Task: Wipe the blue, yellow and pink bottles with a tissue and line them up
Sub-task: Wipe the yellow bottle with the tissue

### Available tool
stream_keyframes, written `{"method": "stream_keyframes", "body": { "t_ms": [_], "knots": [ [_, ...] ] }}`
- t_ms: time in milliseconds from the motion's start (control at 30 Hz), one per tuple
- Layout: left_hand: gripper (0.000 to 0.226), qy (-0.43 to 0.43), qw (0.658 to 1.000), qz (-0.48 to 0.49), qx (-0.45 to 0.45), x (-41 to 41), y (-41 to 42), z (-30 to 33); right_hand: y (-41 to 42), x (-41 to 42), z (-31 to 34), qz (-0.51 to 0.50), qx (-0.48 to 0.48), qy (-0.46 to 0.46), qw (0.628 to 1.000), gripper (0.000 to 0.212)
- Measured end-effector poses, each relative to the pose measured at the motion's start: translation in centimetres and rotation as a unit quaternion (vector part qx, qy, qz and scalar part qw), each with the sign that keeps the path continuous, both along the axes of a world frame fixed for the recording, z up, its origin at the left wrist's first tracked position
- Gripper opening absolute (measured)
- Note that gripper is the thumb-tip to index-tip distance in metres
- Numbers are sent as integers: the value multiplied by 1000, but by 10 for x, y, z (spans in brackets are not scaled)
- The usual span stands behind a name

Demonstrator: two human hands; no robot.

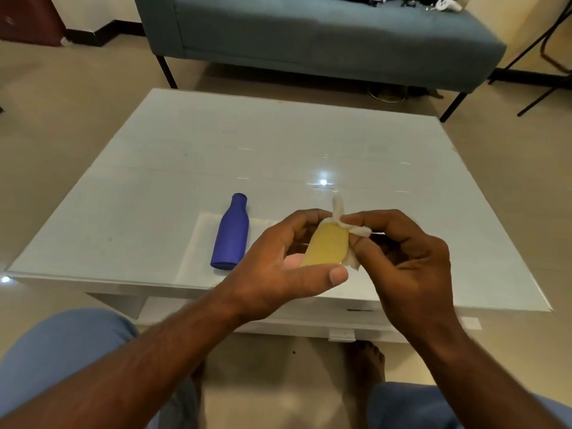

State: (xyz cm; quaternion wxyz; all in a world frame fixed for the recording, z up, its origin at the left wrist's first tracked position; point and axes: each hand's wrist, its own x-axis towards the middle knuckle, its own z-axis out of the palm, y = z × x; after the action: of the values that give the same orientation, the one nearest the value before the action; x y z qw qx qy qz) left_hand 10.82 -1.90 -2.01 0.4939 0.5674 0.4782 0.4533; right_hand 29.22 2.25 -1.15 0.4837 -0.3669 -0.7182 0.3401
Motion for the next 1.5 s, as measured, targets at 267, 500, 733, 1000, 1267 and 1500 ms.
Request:
{"method": "stream_keyframes", "body": {
  "t_ms": [267,500,733,1000,1267,1500],
  "knots": [
    [75,114,992,-7,62,-2,-2,-1,-4,-1,1,14,15,19,1000,21],
    [98,174,979,35,97,-6,3,-1,-8,2,4,75,45,22,996,29],
    [105,193,974,14,119,-10,-1,-1,-1,-3,-2,-4,-75,54,996,27],
    [79,111,984,64,120,-9,2,1,-9,-2,2,87,-50,112,989,28],
    [77,111,987,49,102,-6,2,3,-6,-3,3,23,-85,81,993,27],
    [75,124,987,42,95,-8,4,2,-5,-4,3,15,-83,61,995,40]
  ]
}}
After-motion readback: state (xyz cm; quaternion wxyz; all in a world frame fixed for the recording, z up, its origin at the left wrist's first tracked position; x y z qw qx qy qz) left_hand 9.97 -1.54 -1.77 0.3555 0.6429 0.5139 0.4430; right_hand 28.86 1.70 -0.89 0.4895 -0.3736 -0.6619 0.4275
